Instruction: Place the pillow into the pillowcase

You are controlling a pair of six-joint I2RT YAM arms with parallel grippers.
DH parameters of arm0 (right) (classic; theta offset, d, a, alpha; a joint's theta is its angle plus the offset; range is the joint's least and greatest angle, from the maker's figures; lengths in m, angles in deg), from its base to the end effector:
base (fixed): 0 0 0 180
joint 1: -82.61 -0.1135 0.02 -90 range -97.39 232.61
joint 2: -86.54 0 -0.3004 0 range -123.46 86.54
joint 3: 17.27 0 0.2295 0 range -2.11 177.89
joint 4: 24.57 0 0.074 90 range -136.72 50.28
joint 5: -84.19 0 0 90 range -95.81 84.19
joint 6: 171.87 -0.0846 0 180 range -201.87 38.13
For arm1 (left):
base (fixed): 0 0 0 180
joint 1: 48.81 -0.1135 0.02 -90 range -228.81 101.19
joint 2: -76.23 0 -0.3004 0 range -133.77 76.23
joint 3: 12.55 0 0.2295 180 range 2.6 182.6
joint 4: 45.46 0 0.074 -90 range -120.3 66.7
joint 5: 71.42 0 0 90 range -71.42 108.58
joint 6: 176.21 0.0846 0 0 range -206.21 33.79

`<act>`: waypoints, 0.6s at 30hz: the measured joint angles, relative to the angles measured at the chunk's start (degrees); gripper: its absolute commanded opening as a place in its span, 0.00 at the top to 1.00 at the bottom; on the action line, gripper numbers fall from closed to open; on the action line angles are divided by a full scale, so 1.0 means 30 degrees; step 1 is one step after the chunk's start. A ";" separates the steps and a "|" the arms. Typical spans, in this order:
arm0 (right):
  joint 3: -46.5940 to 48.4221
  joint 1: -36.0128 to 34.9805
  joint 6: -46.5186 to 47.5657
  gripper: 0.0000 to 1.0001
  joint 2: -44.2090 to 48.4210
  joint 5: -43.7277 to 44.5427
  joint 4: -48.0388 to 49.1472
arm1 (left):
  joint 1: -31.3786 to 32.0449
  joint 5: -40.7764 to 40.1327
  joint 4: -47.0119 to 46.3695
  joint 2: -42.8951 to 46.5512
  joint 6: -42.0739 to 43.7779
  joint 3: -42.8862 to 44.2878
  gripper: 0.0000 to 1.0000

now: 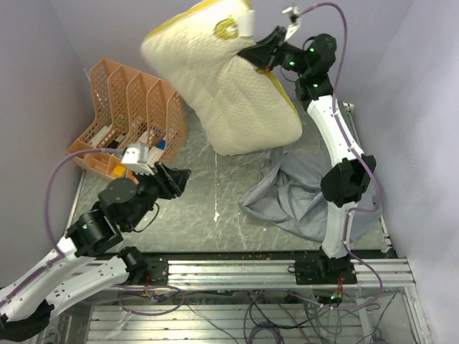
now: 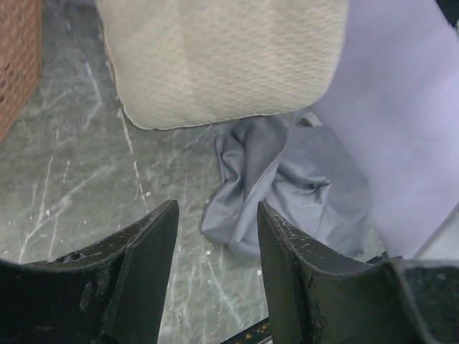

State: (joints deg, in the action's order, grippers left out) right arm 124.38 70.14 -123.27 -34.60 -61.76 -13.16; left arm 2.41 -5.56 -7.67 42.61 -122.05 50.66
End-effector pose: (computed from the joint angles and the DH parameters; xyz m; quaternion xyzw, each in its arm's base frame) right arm 0.4665 0.1750 0.5152 -0.2900 0.5176 0.5528 0.5852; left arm 0.1016 -0.0712 0.3716 -0.0368 0.7508 -0.3264 0.5731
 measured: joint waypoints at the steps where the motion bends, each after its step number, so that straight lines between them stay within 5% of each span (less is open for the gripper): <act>1: 0.0313 -0.0765 0.1916 1.00 0.0568 0.0189 -0.2025 | 0.0000 -0.0073 0.0138 0.0117 0.0022 0.0408 0.41; 8: -0.3191 -0.4918 1.0892 1.00 0.4714 0.1188 -1.0214 | 0.0000 -0.1384 0.1916 0.2040 0.0940 0.3942 0.38; 18: -0.2091 -0.5464 1.5628 1.00 0.5260 0.2113 -1.5744 | 0.0000 0.0342 0.3468 0.1923 0.4510 0.8276 0.34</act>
State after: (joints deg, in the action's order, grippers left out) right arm 118.11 53.75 -76.39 -18.82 -55.42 -60.39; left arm 2.41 -4.53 2.73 48.38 -108.52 75.49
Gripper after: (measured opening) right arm 0.046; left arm 0.647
